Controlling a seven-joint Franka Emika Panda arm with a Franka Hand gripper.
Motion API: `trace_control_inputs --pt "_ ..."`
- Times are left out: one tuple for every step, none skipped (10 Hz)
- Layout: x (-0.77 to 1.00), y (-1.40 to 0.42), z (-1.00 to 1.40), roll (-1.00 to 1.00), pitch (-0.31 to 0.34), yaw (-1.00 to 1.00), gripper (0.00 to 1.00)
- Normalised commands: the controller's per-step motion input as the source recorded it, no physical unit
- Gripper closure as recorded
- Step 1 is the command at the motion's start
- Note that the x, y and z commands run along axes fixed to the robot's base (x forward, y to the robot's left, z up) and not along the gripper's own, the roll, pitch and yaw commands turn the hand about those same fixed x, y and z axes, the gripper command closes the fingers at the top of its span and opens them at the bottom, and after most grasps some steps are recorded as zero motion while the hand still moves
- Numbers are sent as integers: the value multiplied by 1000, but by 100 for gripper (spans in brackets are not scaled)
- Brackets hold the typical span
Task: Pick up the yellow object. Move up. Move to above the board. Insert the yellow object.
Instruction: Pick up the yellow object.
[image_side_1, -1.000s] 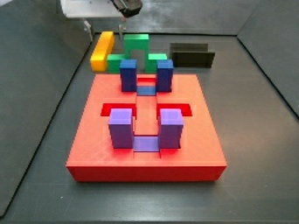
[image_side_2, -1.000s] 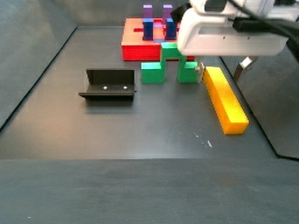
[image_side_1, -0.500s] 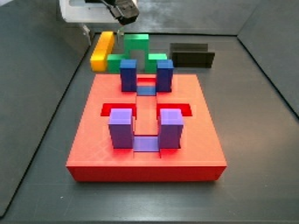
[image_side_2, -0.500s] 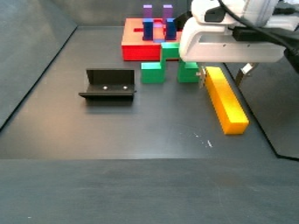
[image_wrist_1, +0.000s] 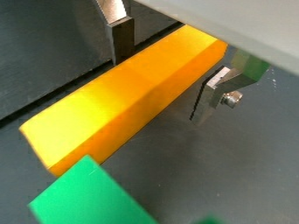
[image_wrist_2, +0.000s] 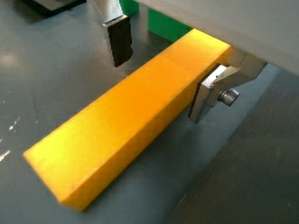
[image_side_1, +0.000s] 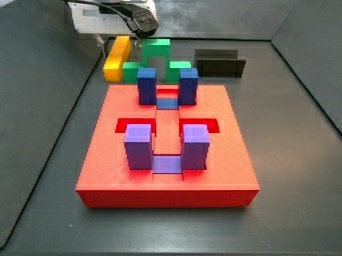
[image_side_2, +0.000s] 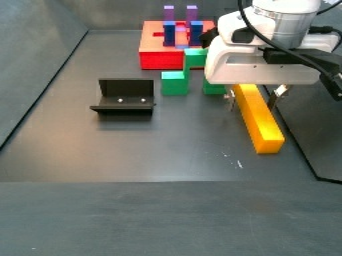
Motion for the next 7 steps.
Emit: trace_control_inputs --pt "-14 0 0 16 0 0 0" --pt "0 -14 -106 44 0 0 0" --pt "-34 0 -211 46 -4 0 0" --pt "0 -26 -189 21 0 -14 0" --pt "0 -34 -189 24 0 -20 0" --pt "0 0 -17 13 0 0 0" --pt "0 0 0 0 0 0 0"
